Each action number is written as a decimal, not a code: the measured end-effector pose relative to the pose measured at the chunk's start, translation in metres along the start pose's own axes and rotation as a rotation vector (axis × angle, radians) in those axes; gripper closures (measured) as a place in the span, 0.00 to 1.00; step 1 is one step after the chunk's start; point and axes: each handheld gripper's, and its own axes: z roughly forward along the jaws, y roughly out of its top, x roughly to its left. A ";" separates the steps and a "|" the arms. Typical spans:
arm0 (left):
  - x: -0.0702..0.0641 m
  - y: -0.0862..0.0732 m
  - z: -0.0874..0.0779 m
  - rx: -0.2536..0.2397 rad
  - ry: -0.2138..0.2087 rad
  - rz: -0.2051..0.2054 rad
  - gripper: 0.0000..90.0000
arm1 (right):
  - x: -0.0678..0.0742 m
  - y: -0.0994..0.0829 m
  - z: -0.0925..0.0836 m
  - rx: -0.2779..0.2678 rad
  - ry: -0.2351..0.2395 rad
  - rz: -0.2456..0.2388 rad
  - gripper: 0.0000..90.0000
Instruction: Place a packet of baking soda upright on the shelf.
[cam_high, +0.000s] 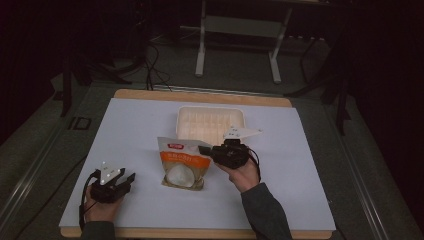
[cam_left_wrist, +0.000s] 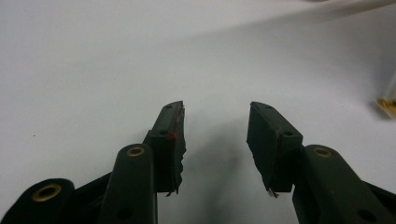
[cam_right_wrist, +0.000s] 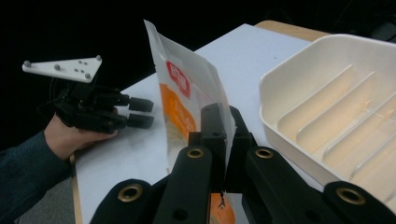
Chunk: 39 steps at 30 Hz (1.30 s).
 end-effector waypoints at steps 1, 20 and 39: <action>0.000 0.000 0.000 -0.001 0.000 0.000 0.62 | 0.000 0.000 -0.001 -0.004 -0.002 0.004 1.00; 0.000 0.000 0.000 -0.002 0.002 0.002 0.62 | -0.002 0.003 -0.018 -0.062 -0.033 0.020 1.00; 0.000 0.000 0.000 -0.003 0.004 0.001 0.62 | -0.013 0.002 -0.044 -0.124 -0.087 0.064 1.00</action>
